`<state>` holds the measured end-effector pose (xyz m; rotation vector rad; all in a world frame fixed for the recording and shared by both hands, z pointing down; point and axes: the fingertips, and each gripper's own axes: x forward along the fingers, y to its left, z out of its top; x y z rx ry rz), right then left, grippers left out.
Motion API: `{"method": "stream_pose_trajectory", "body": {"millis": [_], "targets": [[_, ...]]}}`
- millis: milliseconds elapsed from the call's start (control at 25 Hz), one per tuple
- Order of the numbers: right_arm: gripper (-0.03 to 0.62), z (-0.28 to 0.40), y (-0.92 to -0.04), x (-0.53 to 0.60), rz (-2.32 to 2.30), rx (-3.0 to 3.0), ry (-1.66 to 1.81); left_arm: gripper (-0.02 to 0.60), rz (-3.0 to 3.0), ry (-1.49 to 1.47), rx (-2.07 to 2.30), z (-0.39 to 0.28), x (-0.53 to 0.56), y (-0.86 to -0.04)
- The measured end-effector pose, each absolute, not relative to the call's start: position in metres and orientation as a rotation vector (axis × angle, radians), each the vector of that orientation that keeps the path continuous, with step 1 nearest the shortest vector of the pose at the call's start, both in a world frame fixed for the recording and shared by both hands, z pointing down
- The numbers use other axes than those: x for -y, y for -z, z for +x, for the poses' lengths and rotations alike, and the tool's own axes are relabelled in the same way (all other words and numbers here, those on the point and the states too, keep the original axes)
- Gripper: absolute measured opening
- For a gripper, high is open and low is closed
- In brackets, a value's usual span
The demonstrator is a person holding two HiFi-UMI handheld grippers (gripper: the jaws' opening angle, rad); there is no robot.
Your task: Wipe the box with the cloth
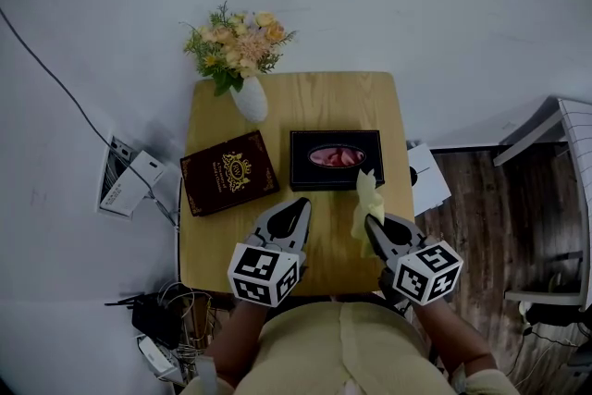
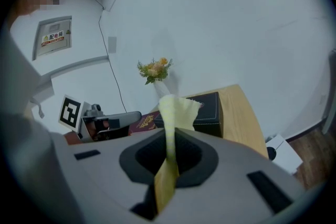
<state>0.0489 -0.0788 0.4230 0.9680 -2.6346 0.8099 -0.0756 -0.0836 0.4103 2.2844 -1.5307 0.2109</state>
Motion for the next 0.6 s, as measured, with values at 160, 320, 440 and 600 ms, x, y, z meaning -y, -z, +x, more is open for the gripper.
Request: {"method": "stream_pose_trajectory", "body": {"millis": [160, 320, 440, 600], "targets": [[0.037, 0.0497, -0.4191, 0.0822, 0.97, 2.644, -0.813, 0.025, 2.285, -0.212, 1.529, -0.0764, 0.0838, -0.411], [0.037, 0.0477, -0.4145, 0.0846, 0.962, 2.656, -0.812, 0.025, 2.278, -0.215, 1.53, -0.0785, 0.0826, -0.4125], [0.037, 0.0473, -0.4138, 0.0847, 0.961, 2.657, -0.807, 0.025, 2.278, -0.216, 1.529, -0.0788, 0.0824, -0.4128], [0.037, 0.0475, -0.4143, 0.0843, 0.96, 2.653, -0.805, 0.025, 2.283, -0.213, 1.53, -0.0796, 0.0824, -0.4121]]}}
